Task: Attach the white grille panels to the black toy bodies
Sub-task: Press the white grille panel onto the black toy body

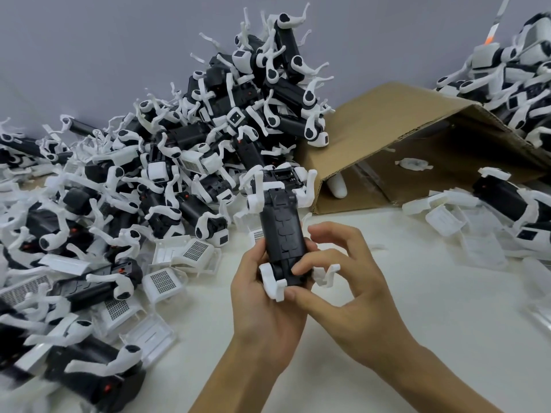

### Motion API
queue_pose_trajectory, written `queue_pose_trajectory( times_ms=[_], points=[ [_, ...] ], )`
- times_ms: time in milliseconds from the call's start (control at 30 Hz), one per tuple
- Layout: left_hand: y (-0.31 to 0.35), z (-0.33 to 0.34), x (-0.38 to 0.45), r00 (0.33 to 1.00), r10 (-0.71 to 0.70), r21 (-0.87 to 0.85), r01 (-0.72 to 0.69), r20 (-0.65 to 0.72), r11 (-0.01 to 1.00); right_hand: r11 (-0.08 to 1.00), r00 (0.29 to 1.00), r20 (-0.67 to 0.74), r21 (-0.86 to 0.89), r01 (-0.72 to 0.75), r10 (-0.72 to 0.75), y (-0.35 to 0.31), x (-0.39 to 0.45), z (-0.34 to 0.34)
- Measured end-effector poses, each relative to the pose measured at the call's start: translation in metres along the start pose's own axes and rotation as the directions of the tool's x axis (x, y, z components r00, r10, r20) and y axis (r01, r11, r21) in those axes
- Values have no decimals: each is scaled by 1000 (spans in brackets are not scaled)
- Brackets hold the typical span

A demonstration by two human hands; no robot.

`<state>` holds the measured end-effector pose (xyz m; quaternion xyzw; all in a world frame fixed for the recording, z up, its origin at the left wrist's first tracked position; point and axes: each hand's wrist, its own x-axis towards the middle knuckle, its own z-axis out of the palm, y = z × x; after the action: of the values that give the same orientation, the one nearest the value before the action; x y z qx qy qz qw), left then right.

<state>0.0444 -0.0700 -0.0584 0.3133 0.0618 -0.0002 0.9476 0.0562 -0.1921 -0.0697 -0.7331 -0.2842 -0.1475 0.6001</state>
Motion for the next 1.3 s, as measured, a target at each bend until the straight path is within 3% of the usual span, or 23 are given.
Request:
queue_pose_trajectory(
  times_ms=[233, 567, 800, 900, 1000, 1167, 1300],
  points=[
    [0, 0, 0, 1000, -5, -12, 5, 0, 1000, 1000, 999, -37, -21, 10, -11, 0, -1, 2],
    [3, -4, 3, 998, -68, -32, 68, 5, 997, 996, 995, -42, -27, -87, 86, 1, 1, -1],
    [17, -2, 5, 987, 149, 182, -137, -56, 974, 982, 970, -156, 21, -187, 188, 8, 3, -2],
    [23, -5, 5, 967, 247, 201, -230, -61, 952, 995, 988, -134, -54, -89, 81, 7, 3, -4],
    [26, -3, 2, 970, 242, 226, -234, -8, 946, 997, 999, -38, -74, -1, -2, 3, 1, -3],
    [17, 0, 3, 976, 208, 378, -170, -60, 910, 973, 981, -28, -120, -196, 194, 4, 0, -1],
    [3, 5, -1, 991, 121, 438, -132, 53, 889, 954, 952, -111, -55, -294, 287, 7, 1, -3]
  ],
)
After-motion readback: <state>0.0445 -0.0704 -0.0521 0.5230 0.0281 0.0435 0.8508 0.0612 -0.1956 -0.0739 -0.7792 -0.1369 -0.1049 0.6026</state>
